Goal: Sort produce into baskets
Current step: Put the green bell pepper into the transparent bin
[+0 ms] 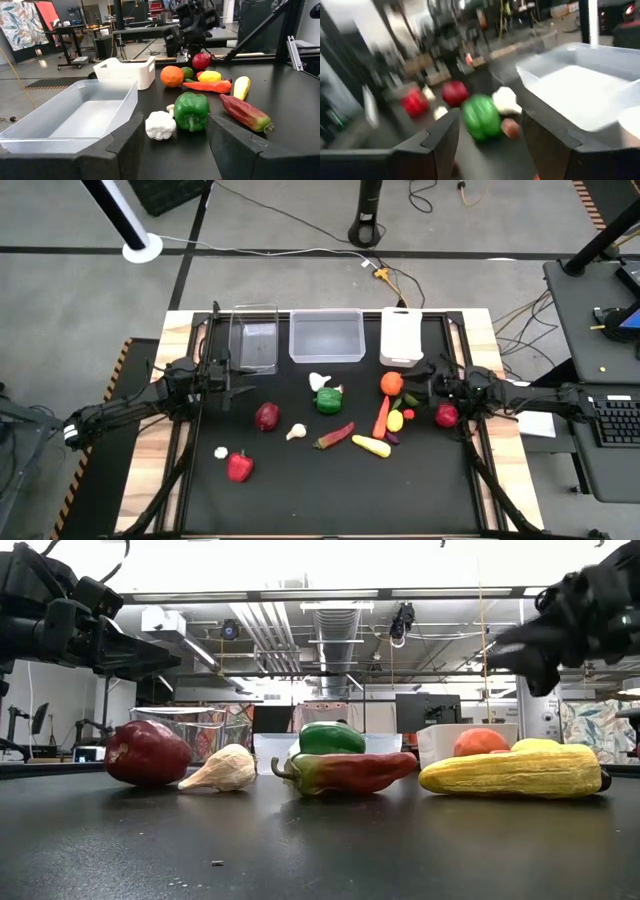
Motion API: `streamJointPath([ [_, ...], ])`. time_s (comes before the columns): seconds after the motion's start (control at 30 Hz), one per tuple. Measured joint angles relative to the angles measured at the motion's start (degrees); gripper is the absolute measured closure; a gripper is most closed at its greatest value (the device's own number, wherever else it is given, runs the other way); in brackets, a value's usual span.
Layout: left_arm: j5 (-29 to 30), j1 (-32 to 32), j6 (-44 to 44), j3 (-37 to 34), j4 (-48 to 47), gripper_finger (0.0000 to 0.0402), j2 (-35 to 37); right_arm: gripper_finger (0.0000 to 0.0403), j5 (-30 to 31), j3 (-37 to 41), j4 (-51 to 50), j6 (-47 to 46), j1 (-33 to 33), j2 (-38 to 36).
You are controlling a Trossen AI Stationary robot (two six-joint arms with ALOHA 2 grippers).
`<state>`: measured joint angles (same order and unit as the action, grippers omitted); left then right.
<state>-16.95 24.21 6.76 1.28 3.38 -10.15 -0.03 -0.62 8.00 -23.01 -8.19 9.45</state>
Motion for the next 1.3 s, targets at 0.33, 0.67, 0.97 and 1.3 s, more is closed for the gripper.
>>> streamJointPath([
  [0.33,0.0,0.0,0.0,0.0,0.0,0.0209,0.0,0.0199,0.5,-4.1,5.6,-12.4,0.0,1.9],
  [0.67,-0.1,0.0,-2.8,0.0,1.1,0.0209,0.0,0.0199,7.1,-15.5,-0.7,-17.7,0.0,12.0],
  [0.97,1.0,-0.2,-55.7,0.0,5.0,0.0209,0.0,0.02,7.6,-30.2,-10.7,-15.1,0.0,25.0],
  [1.3,-4.2,-0.2,-63.3,3.1,21.0,0.0209,-0.1,0.0199,7.0,-41.6,-10.6,-5.3,0.0,38.1],
])
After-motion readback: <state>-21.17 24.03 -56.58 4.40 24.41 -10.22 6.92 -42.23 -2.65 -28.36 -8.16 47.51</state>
